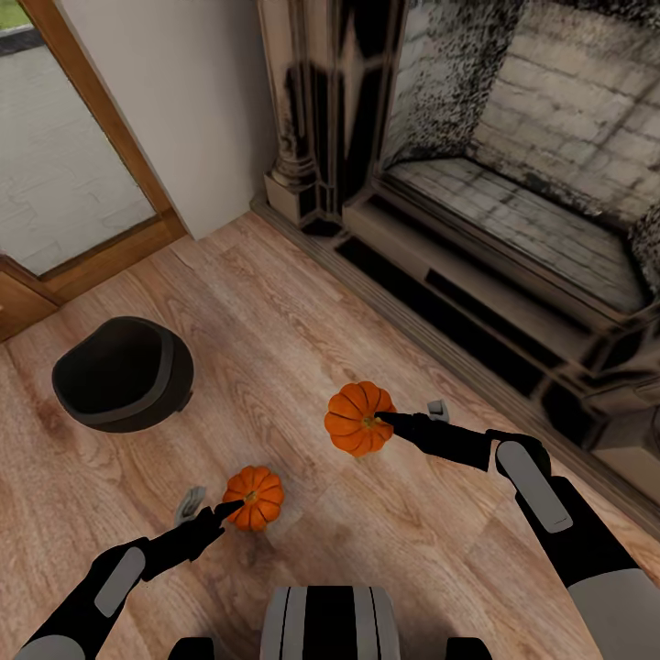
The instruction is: Place each of the two pumpkins and all three candles from the living room inside a cabinet in the living room (use any cabinet), then make sure every cabinet is closed, and position the cauldron so it is next to a table in the living room.
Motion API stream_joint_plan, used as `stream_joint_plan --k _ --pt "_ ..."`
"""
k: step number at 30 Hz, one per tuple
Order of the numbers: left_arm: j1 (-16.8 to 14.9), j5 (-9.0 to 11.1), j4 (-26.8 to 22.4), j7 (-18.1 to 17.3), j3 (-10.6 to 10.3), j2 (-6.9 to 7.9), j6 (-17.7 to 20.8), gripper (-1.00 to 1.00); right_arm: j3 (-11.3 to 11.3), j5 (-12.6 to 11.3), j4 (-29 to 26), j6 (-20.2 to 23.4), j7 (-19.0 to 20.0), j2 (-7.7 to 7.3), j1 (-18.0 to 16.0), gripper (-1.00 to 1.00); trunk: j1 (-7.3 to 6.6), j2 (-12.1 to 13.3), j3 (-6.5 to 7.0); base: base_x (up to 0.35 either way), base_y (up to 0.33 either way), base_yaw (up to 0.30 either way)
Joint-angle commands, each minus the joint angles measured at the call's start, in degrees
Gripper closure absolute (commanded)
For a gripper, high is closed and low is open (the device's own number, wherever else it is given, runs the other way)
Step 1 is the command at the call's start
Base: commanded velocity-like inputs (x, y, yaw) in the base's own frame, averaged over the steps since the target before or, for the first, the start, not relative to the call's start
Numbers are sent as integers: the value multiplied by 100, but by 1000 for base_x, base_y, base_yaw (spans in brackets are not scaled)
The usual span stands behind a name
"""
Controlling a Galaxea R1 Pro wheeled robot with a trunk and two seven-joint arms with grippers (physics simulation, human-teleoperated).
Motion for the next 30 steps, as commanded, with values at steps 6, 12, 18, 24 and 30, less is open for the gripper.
stream_joint_plan --k 6,12,18,24,30 --pt "-2 23 0 -7 14 1 42 -100 5 7 0 10 17 -4 -2 100 -1 -1 -3 73 0 0" --pt "-5 22 0 -7 14 1 42 -100 5 13 -1 10 16 -4 -3 100 -1 -1 -3 38 0 0" --pt "-8 22 0 -7 14 -6 42 -100 5 10 -1 11 14 -4 -3 100 -1 -1 -3 6 0 0" --pt "-8 22 0 -7 14 -2 42 -100 5 6 -4 10 17 -4 -7 100 -1 -1 -3 0 0 0" --pt "-4 24 0 -7 14 1 42 -100 5 10 -4 10 17 -4 -4 100 -1 -1 -3 0 0 0"
